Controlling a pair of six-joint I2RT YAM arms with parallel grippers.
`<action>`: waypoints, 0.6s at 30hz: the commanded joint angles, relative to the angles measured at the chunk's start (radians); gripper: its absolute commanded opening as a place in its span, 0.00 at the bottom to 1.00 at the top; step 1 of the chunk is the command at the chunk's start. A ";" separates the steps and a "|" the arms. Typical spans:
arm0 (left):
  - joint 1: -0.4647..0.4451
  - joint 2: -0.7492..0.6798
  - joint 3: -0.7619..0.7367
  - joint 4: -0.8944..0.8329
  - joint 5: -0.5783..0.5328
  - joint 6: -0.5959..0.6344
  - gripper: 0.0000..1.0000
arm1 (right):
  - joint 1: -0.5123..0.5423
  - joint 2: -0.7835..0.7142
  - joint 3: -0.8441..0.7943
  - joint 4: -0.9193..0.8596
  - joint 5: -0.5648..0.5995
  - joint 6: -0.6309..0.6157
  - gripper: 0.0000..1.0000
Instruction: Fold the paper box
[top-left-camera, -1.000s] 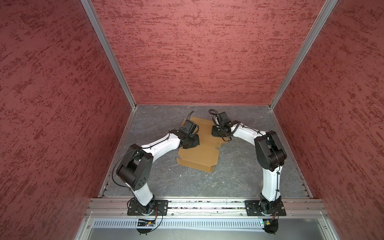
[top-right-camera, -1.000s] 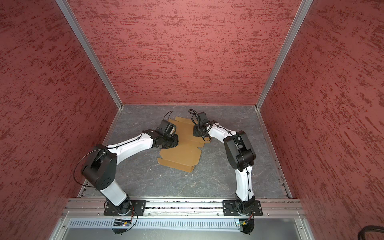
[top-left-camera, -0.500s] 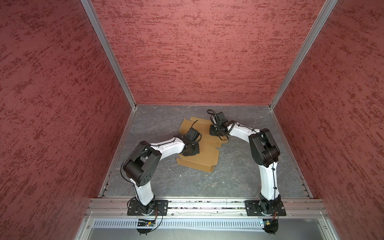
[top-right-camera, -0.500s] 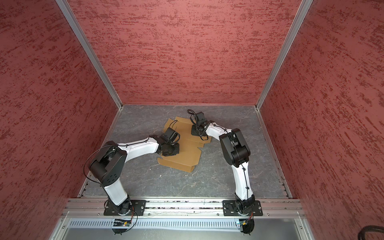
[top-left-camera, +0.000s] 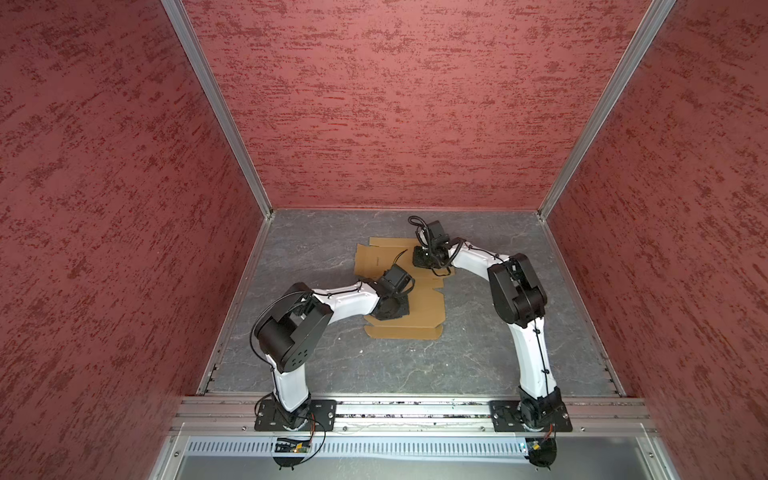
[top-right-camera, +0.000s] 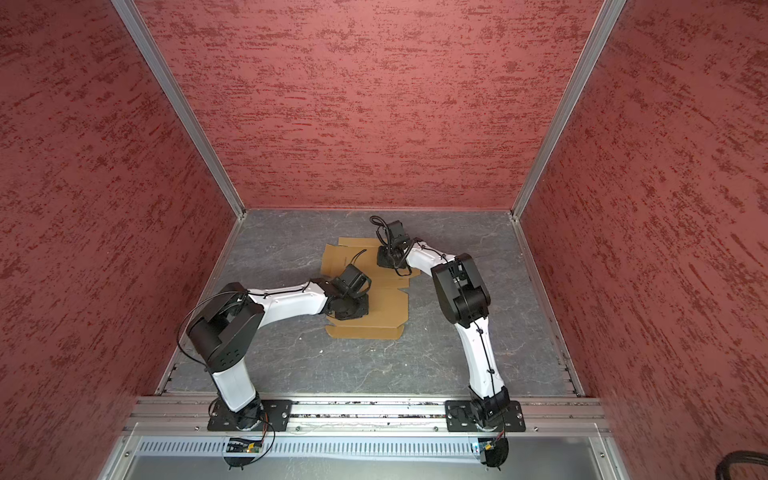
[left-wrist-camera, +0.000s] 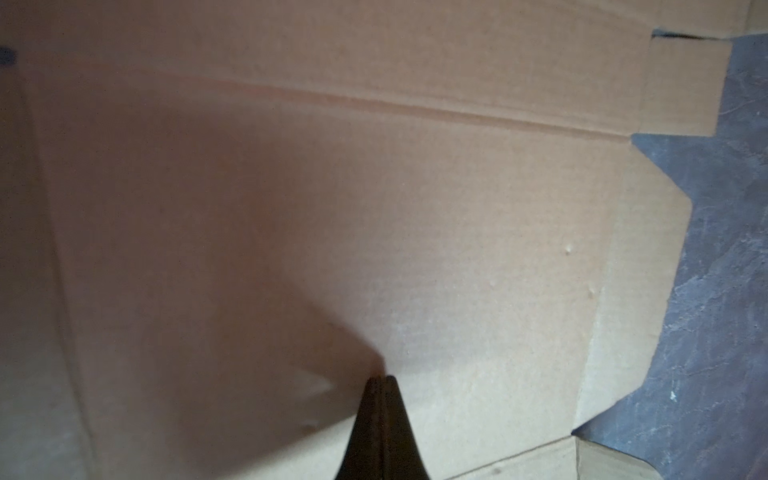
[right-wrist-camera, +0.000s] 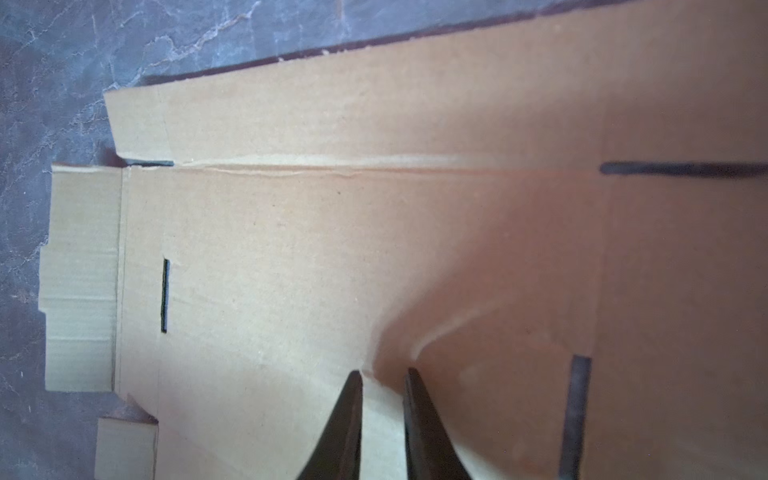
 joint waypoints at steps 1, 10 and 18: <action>0.017 0.006 0.004 -0.037 0.003 -0.016 0.00 | 0.005 0.000 0.008 -0.041 0.005 -0.004 0.23; 0.167 -0.213 0.099 -0.115 -0.014 0.097 0.29 | 0.001 -0.221 -0.146 0.098 -0.089 -0.008 0.49; 0.301 -0.226 0.233 -0.153 0.114 0.235 0.47 | 0.002 -0.304 -0.171 0.044 -0.082 -0.047 0.50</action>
